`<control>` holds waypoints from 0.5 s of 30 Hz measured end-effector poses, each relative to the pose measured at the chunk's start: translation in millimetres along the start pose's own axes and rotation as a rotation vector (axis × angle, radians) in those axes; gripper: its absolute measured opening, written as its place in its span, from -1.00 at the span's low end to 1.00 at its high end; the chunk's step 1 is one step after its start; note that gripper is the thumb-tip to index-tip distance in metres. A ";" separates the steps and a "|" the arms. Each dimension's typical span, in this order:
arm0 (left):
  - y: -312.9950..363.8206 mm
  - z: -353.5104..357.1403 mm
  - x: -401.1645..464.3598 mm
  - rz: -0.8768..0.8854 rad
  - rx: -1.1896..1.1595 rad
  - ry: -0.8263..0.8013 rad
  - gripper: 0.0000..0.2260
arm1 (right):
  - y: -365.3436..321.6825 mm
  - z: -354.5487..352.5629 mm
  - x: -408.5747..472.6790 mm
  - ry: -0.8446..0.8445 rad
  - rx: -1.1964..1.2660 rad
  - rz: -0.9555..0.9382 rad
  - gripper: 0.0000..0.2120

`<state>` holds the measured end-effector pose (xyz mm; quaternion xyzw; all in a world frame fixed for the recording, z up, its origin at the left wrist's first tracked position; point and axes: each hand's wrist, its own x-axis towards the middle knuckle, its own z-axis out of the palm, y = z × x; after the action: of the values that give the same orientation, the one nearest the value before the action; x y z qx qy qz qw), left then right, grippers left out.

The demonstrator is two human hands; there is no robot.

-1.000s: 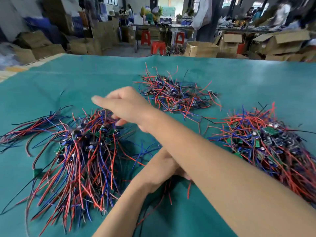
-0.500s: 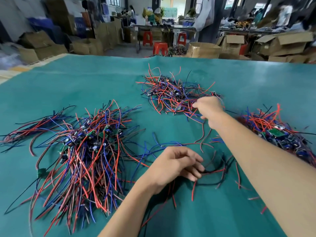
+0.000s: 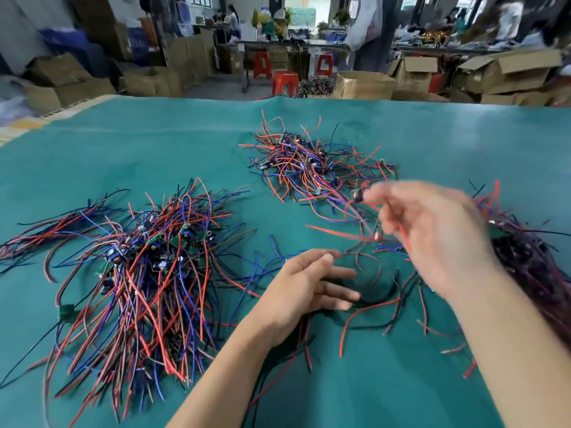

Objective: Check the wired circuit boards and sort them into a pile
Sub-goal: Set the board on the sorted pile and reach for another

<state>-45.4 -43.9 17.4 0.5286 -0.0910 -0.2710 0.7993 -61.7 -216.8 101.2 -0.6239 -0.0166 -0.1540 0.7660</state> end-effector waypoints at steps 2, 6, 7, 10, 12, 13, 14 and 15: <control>0.8 0.0 1.3 -0.028 -0.011 0.000 -0.68 | 19.4 -3.1 -23.5 -0.134 -0.008 0.092 -0.83; 1.4 -2.3 2.8 -0.055 0.006 -0.048 -0.54 | 45.8 -2.2 -38.4 -0.431 -0.217 0.244 -0.82; 0.8 -2.6 2.4 -0.051 0.023 -0.044 -0.53 | 47.4 -0.9 -38.5 -0.487 -0.269 0.258 -0.82; -1.6 -2.8 1.8 -0.019 0.032 -0.011 -0.59 | 44.7 -3.0 -37.7 -0.589 -0.357 0.298 -0.77; -2.7 -3.9 2.0 0.016 0.027 -0.003 -0.70 | 43.5 -4.4 -37.7 -0.618 -0.394 0.339 -0.80; -3.0 -4.5 2.2 0.035 0.036 -0.004 -0.76 | 44.4 -4.7 -37.5 -0.592 -0.411 0.361 -0.85; -3.4 -5.1 2.1 0.052 0.043 -0.008 -0.79 | 46.2 -4.6 -36.6 -0.522 -0.438 0.377 -0.88; -3.7 -5.5 1.6 0.065 0.046 -0.012 -0.81 | 49.7 -5.0 -34.9 -0.423 -0.479 0.370 -0.86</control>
<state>-42.9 -41.5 11.5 0.5419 -0.1191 -0.2461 0.7948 -83.0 -205.4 45.3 -0.7959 -0.0249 0.1202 0.5928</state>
